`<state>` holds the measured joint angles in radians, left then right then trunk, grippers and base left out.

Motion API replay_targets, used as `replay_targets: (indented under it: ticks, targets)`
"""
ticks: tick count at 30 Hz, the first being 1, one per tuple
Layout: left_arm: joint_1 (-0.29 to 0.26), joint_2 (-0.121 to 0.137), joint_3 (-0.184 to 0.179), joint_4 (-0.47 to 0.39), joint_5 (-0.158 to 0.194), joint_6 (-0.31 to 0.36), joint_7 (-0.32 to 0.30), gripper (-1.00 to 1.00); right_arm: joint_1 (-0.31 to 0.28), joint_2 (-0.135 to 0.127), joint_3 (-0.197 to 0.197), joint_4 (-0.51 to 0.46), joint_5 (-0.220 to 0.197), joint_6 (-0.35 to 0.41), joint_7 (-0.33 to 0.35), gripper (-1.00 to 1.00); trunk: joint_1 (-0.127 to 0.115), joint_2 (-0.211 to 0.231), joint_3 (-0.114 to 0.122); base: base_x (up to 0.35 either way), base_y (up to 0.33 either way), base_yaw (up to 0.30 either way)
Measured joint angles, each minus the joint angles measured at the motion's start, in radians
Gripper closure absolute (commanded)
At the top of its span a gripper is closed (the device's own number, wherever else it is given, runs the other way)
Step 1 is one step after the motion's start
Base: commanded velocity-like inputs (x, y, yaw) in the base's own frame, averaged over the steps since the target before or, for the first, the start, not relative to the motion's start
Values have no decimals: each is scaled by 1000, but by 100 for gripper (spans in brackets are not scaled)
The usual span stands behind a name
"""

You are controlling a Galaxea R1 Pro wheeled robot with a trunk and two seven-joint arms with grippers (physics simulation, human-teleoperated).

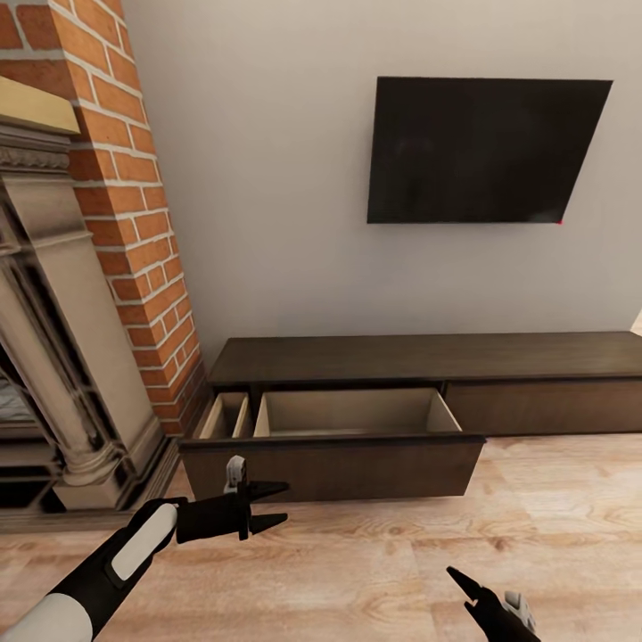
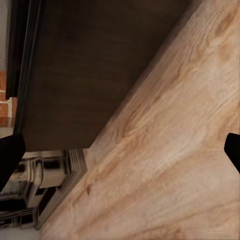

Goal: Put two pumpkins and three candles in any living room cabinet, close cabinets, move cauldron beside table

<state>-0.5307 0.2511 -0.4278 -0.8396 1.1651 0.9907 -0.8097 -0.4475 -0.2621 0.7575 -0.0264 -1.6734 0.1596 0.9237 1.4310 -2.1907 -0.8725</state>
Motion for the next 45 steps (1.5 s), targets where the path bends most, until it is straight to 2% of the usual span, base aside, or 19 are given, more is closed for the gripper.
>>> replay_targets:
  ticks: [4,14,26,45]
  targets:
    - [1,-1,0,0,1,0,0,-100,0,0,0,0,0,-59,5,-100,-15,28,6,0,0,0]
    - [1,-1,-3,-1,-1,0,1,-100,0,0,-2,0,-2,-78,9,-100,-54,98,21,0,0,0]
    - [1,2,1,-2,2,0,-1,-100,0,0,-1,1,-2,-72,-1,-100,-53,98,8,-71,-26,14]
    - [1,2,2,0,2,-1,-1,-100,0,1,0,1,-1,-75,-6,-100,-54,98,8,-201,-217,268]
